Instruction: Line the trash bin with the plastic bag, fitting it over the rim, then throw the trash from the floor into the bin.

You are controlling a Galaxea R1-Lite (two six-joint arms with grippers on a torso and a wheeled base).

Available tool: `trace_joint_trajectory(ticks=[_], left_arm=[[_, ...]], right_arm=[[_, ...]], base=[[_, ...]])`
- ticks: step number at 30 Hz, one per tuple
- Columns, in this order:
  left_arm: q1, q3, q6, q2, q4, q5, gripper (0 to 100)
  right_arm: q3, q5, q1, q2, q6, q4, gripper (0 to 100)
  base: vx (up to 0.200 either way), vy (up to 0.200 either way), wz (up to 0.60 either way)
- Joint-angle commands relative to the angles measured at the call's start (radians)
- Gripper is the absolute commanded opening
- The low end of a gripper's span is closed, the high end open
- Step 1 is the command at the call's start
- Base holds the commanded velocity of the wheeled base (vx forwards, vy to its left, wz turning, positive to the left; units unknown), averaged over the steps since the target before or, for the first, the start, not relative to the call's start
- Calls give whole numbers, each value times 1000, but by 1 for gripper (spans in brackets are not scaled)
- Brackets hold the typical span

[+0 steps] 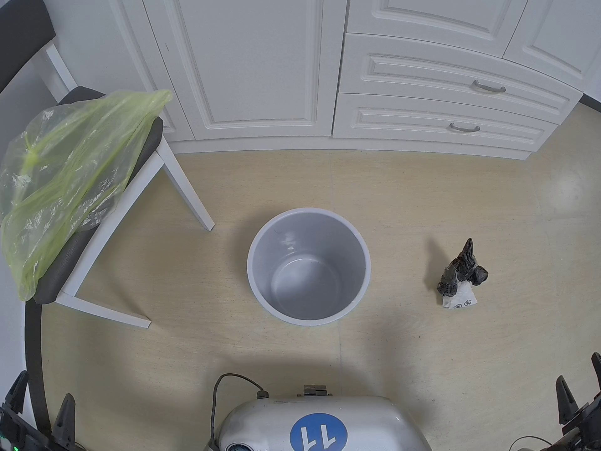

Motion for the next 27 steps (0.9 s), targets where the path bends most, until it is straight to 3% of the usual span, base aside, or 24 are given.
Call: trace_joint_trajectory(ticks=[1,7,12,15,18,20,22,24,27], left_arm=[[0,16,-42,-18,-2,33,100],[2,16,1,-18,-23,28,100],[0,-119,-16,-17,-358,30,100],[0,-182,-16,-17,-352,39,100],[0,-185,-20,-17,-289,40,100],[0,-185,-20,-17,-284,40,100],[0,-179,-23,-17,-114,39,100],[0,-191,-23,-15,-59,28,100],[-1,-197,-22,-7,-51,27,100]], right_arm=[[18,-19,0,-16,31,-5,100],[18,-1,0,-16,-12,-5,100],[18,10,0,-16,-14,-6,100],[16,7,0,-16,-5,-15,100],[-113,20,3,-13,92,-118,100],[-120,20,5,-12,98,-120,100],[-246,20,12,25,37,23,100],[-274,13,21,54,-23,81,100],[-286,8,26,80,-35,94,100]], base=[[0,0,0],[0,0,0],[0,0,0],[0,0,0],[0,0,0],[0,0,0],[0,0,0],[0,0,0],[0,0,0]])
